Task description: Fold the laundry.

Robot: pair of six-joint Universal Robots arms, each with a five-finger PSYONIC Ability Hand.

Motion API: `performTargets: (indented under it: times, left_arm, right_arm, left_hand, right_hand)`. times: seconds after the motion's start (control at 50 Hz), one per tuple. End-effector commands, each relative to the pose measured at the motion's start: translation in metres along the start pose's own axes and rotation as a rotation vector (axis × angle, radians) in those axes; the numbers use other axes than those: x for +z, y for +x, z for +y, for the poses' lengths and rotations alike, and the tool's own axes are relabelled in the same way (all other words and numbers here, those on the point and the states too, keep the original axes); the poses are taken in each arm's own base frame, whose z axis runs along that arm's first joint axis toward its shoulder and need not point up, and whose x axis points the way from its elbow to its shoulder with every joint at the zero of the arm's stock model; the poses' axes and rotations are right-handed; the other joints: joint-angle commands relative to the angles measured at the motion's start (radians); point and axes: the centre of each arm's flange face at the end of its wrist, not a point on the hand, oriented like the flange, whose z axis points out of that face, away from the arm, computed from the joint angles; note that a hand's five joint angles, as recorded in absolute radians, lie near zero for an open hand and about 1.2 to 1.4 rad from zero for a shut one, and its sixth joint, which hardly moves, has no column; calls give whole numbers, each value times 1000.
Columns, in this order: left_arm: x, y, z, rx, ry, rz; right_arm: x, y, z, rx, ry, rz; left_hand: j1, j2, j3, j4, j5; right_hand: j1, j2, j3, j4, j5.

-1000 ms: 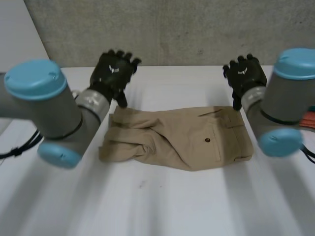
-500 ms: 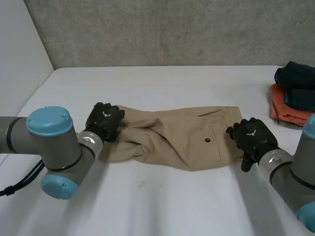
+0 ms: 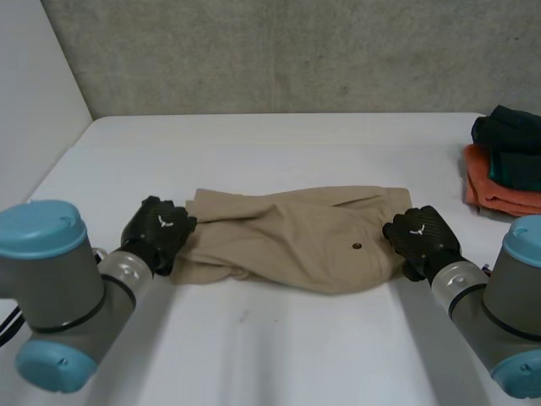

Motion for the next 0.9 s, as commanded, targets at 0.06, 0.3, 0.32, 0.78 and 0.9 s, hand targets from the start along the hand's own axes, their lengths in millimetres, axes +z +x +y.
performTargets:
  times: [0.06, 0.3, 0.32, 0.78, 0.9]
  left_arm:
    - [-12, 4, 2, 39, -18, 11]
    - [-48, -23, -31, 8, 58, -54]
    - [-50, -25, -33, 2, 68, -61]
    - [-55, -48, -60, -187, 182, -130]
    - [-45, -69, -86, -333, 305, -175]
  right_arm:
    - [1, 9, 5, -49, -34, 30]
    - [-19, 71, 3, -234, -165, 217]
    - [-19, 74, 0, -260, -164, 230]
    - [-47, -168, -111, -741, 676, -404]
    - [-46, -133, -136, -465, 594, -284]
  left_hand:
    - [264, 204, 209, 200, 230]
    - [-878, -937, -933, -941, -911]
    - [-878, -937, -933, -941, -911]
    - [-893, -952, -948, -956, -926]
    - [-904, -964, -959, -968, -938]
  right_hand:
    - [558, 501, 508, 507, 527]
    - [558, 501, 508, 507, 527]
    - [558, 501, 508, 507, 527]
    - [-283, -341, -334, -335, -315]
    - [-663, -721, -714, -715, -695]
